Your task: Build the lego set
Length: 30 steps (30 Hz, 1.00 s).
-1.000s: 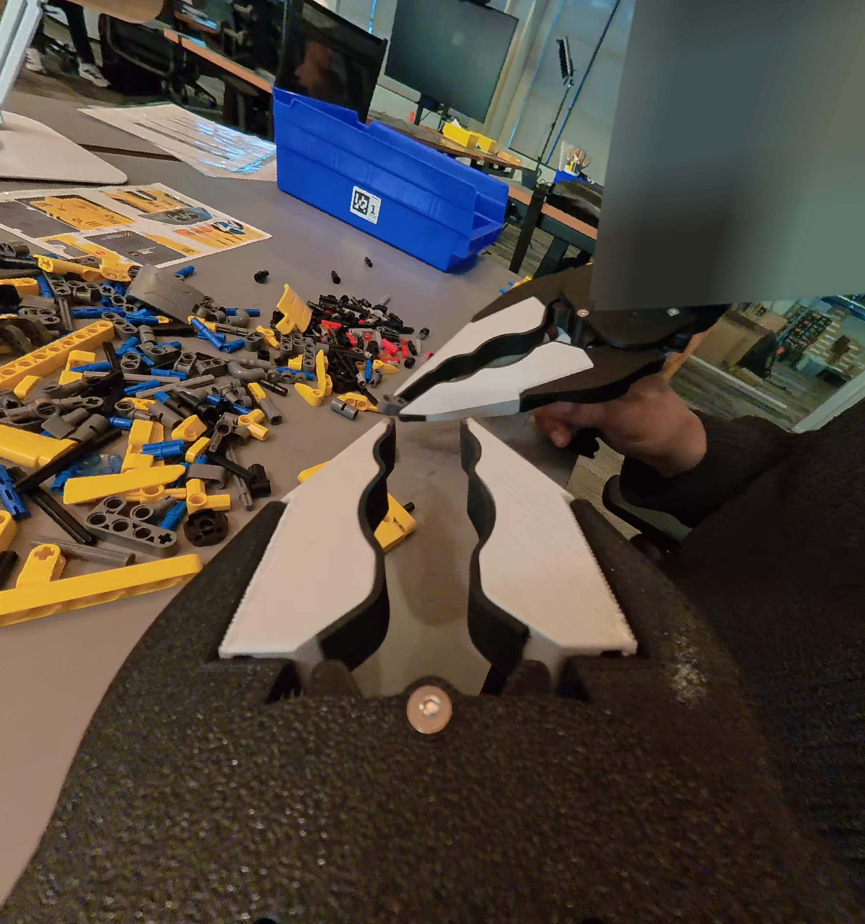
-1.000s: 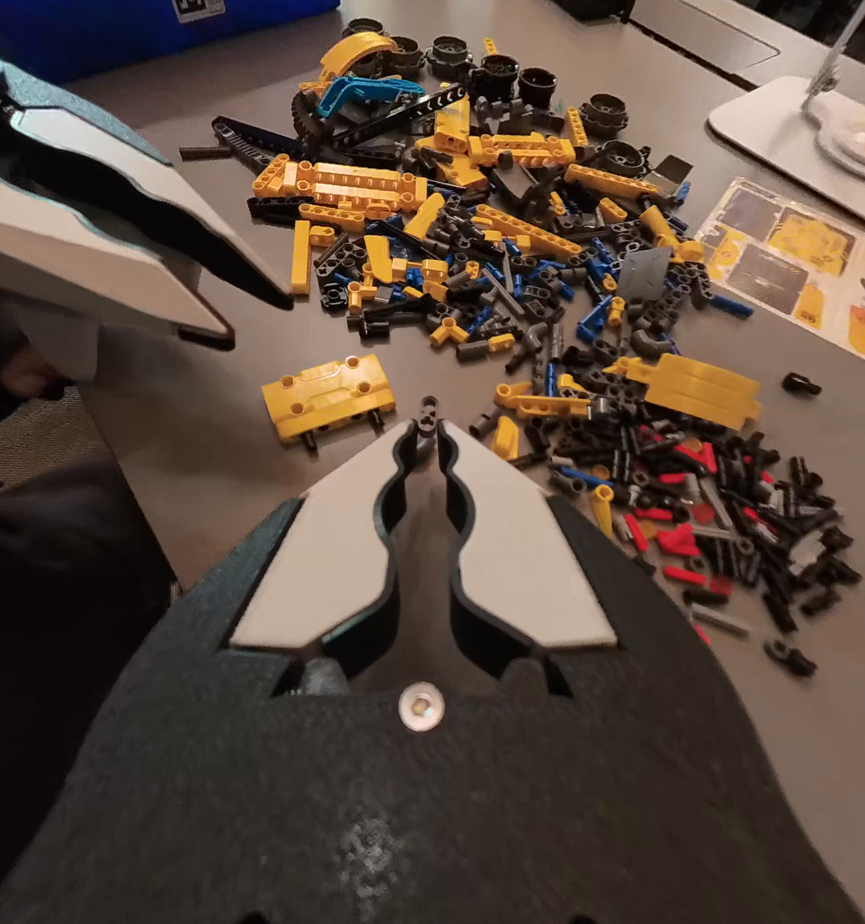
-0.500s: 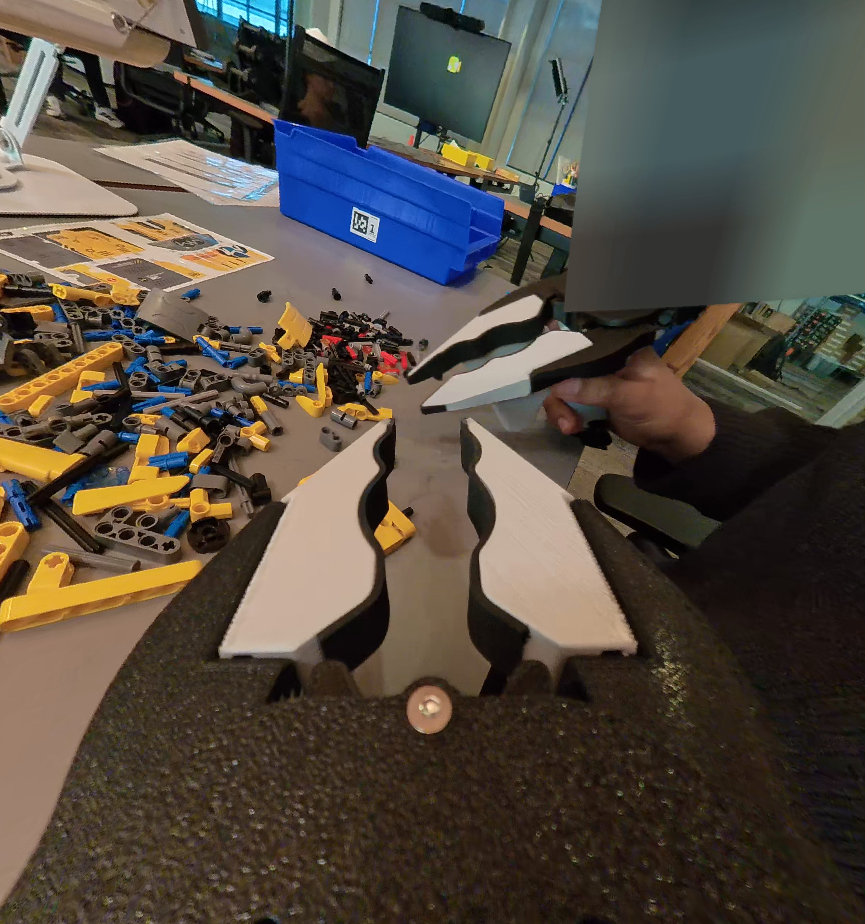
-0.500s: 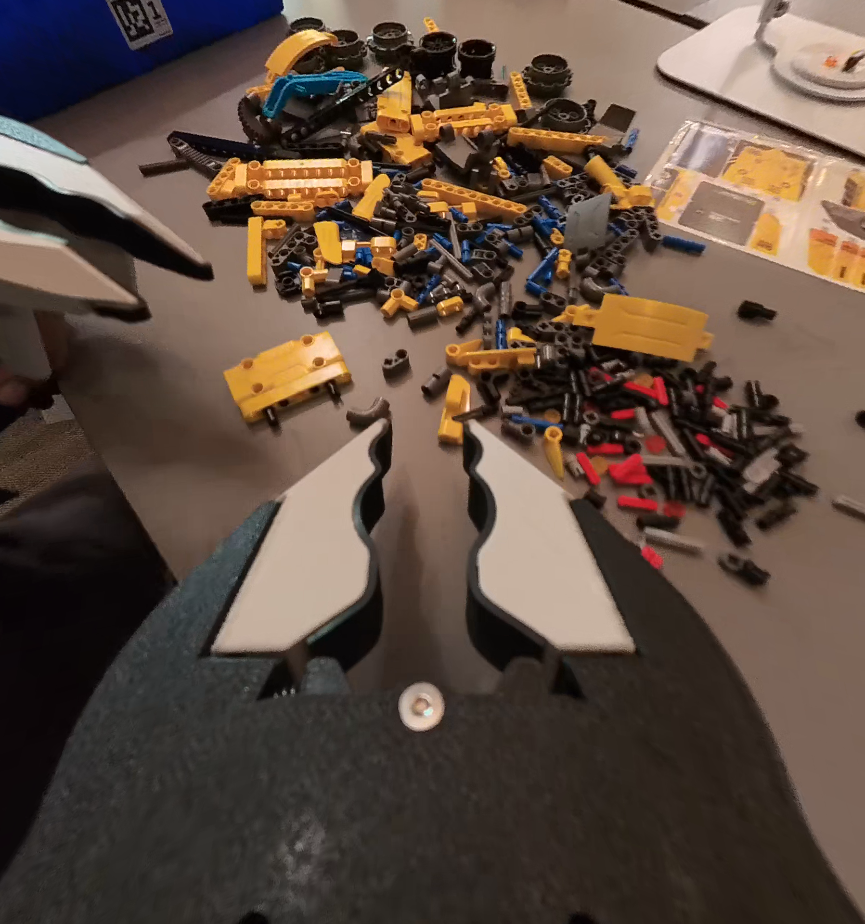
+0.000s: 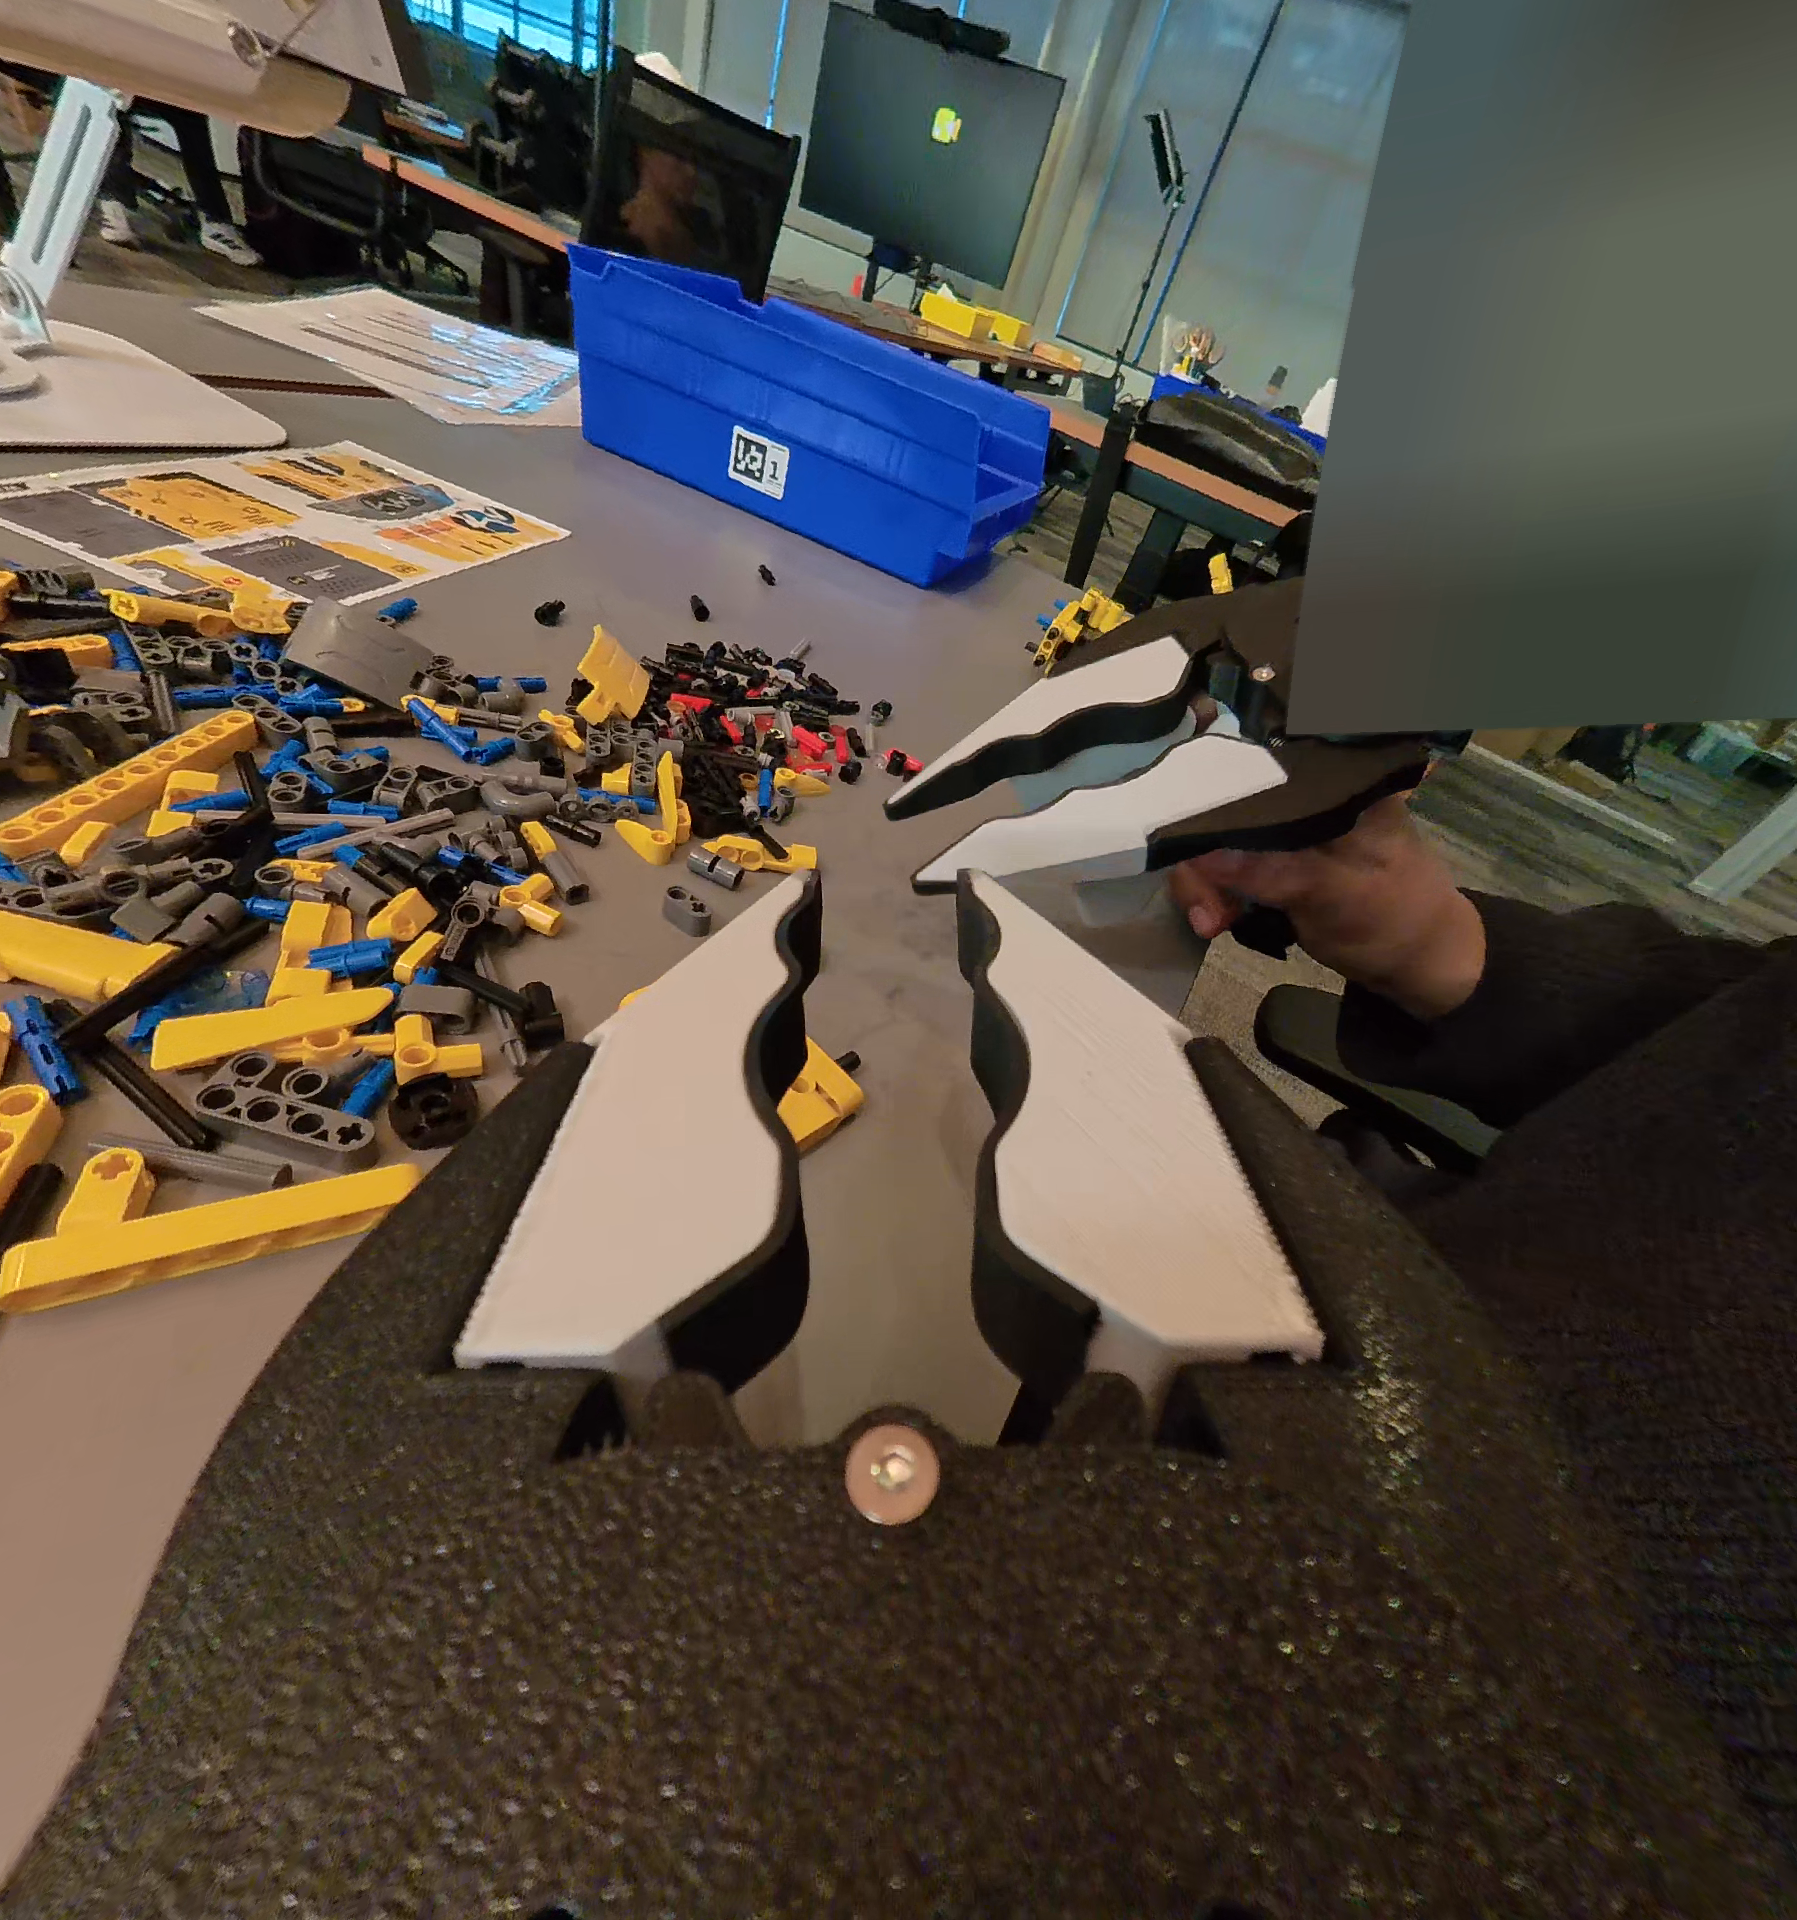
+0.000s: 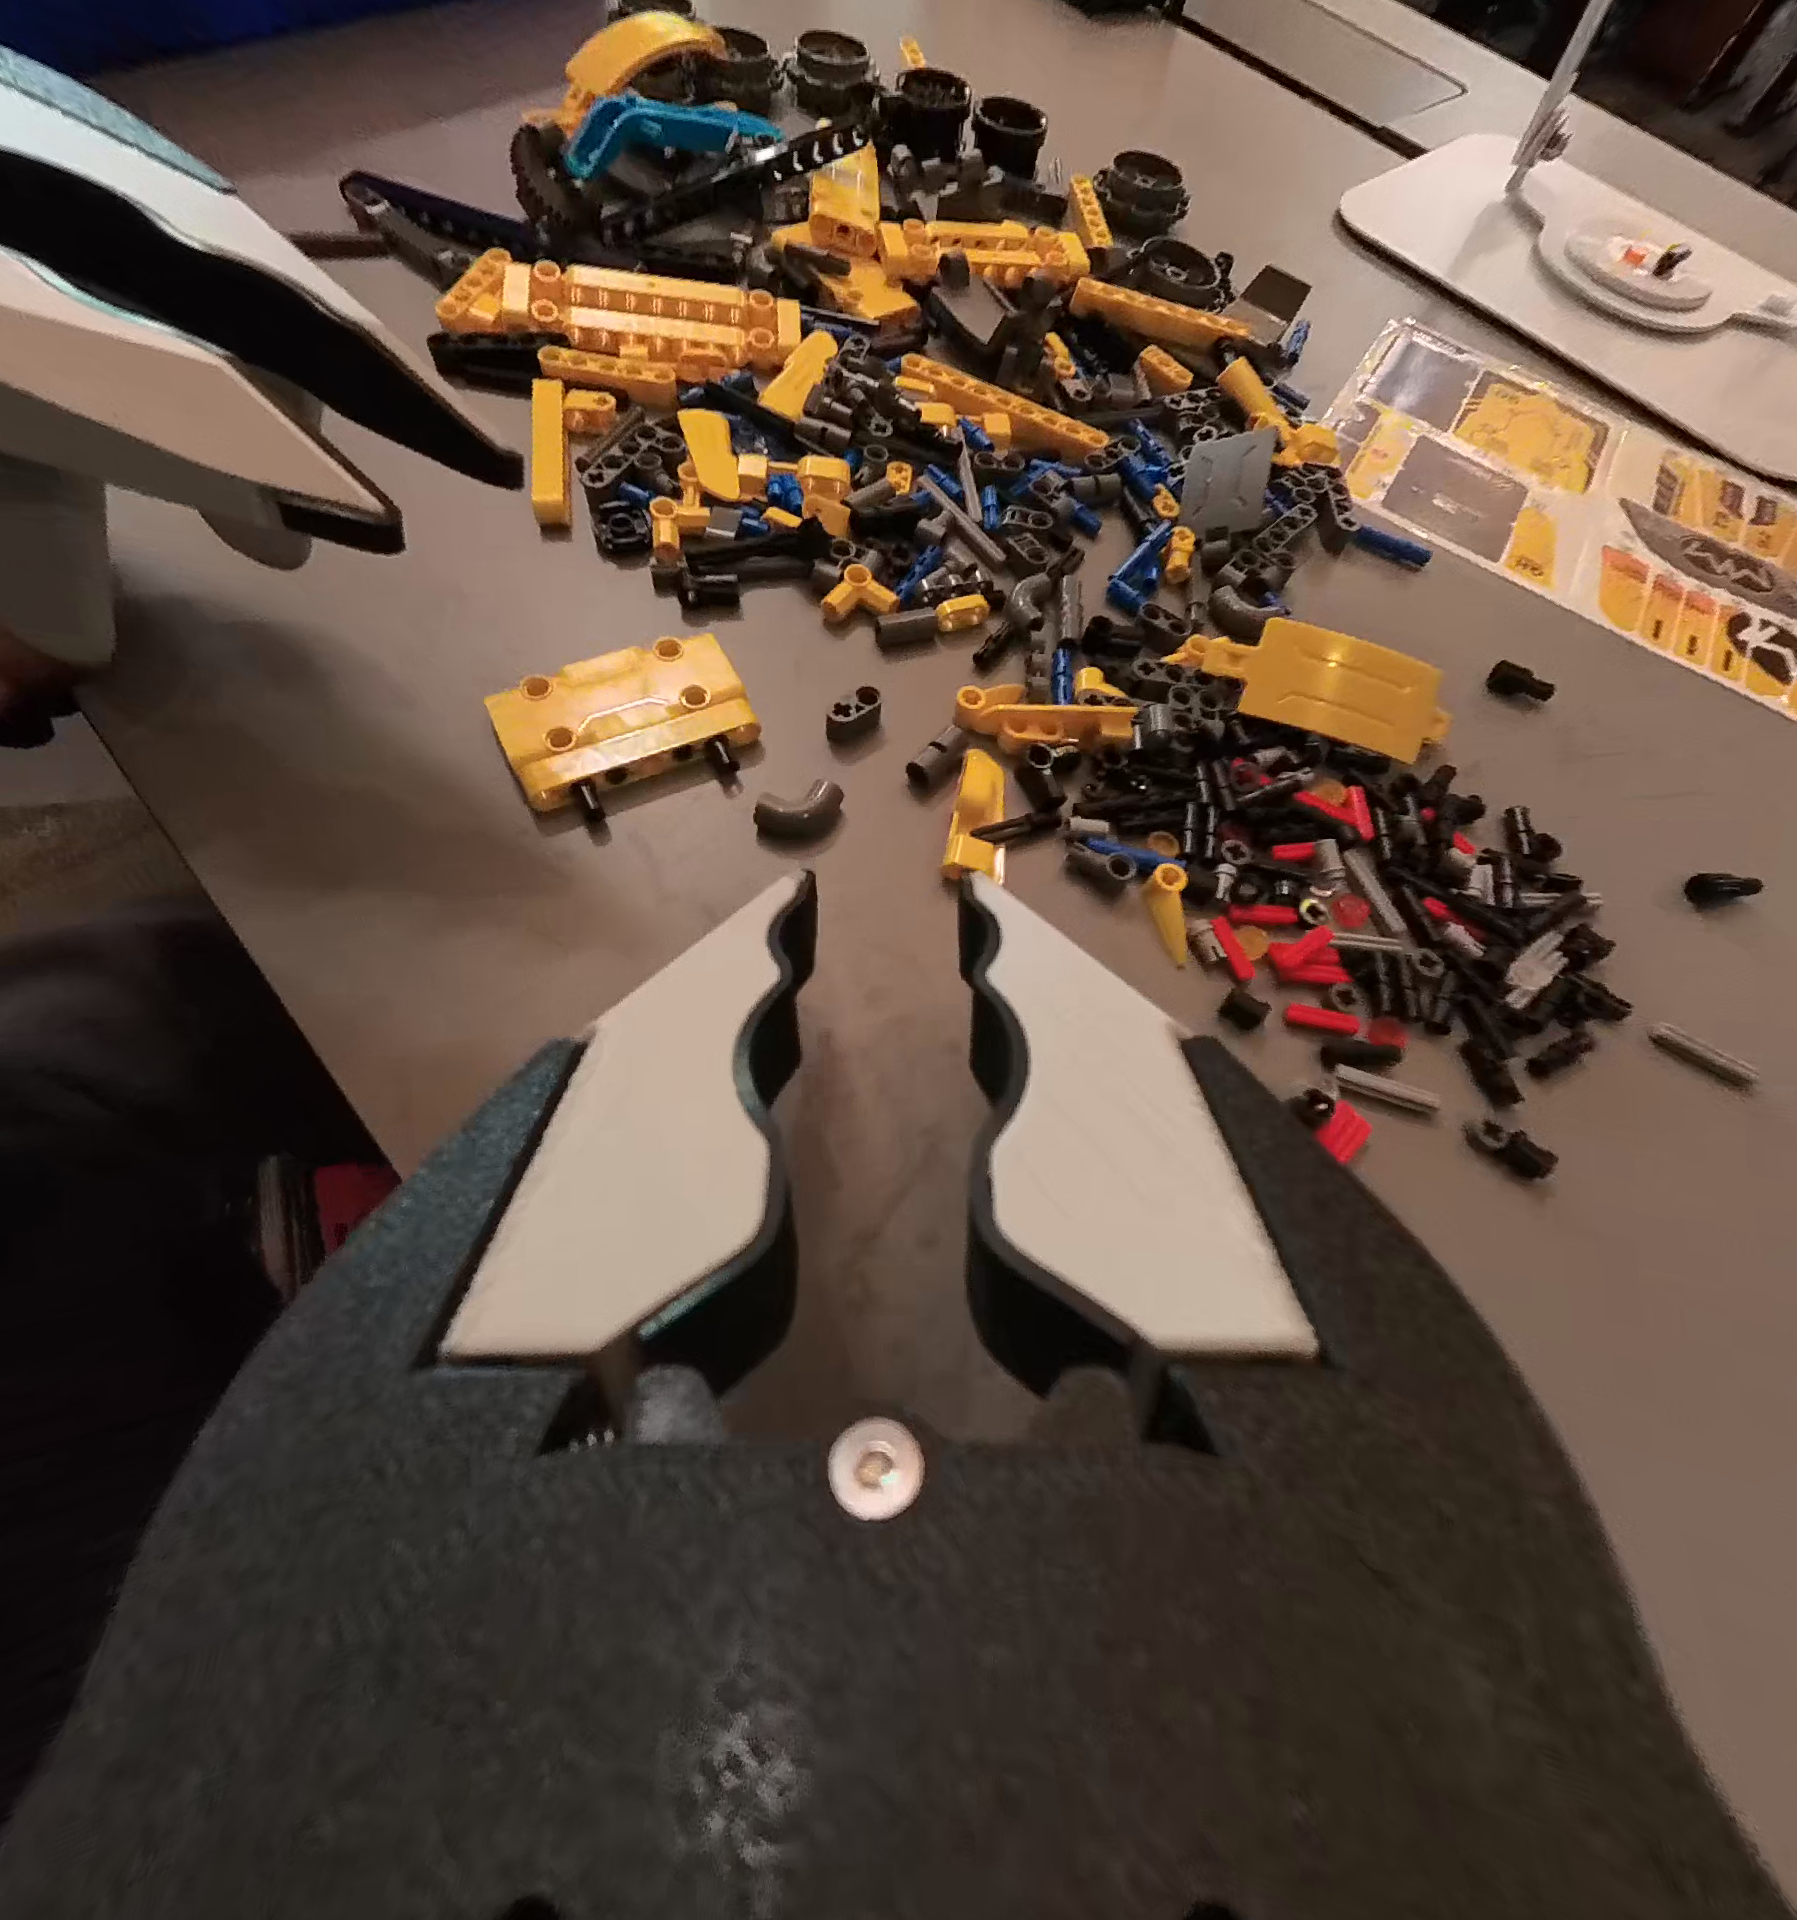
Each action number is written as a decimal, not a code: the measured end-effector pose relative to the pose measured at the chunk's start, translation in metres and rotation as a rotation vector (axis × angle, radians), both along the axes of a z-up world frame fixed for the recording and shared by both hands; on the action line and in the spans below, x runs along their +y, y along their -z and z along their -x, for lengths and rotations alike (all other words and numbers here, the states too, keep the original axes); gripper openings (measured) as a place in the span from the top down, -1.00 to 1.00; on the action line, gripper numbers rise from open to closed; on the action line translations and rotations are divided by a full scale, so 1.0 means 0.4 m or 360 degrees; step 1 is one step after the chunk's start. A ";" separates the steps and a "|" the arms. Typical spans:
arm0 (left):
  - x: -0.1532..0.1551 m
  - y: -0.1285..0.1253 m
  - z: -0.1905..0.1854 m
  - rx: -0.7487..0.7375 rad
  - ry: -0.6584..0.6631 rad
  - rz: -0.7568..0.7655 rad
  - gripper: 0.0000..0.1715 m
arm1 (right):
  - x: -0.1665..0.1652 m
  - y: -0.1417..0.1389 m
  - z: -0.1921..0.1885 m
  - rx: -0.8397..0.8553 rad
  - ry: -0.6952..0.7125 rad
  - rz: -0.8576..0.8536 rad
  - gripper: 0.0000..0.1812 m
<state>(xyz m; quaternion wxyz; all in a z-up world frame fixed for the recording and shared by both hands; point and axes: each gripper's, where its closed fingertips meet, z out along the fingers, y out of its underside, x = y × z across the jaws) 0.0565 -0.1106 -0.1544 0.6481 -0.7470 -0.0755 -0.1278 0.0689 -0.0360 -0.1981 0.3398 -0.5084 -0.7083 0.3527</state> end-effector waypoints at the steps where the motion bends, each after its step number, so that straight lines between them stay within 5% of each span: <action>1: 0.000 0.000 0.000 0.0001 0.0001 0.0000 0.71 | 0.001 0.002 0.000 -0.0004 0.0005 -0.0021 0.70; 30: -0.005 -0.006 -0.016 0.0061 0.0039 -0.0035 0.71 | 0.011 0.032 0.008 -0.0067 0.0071 -0.0281 0.76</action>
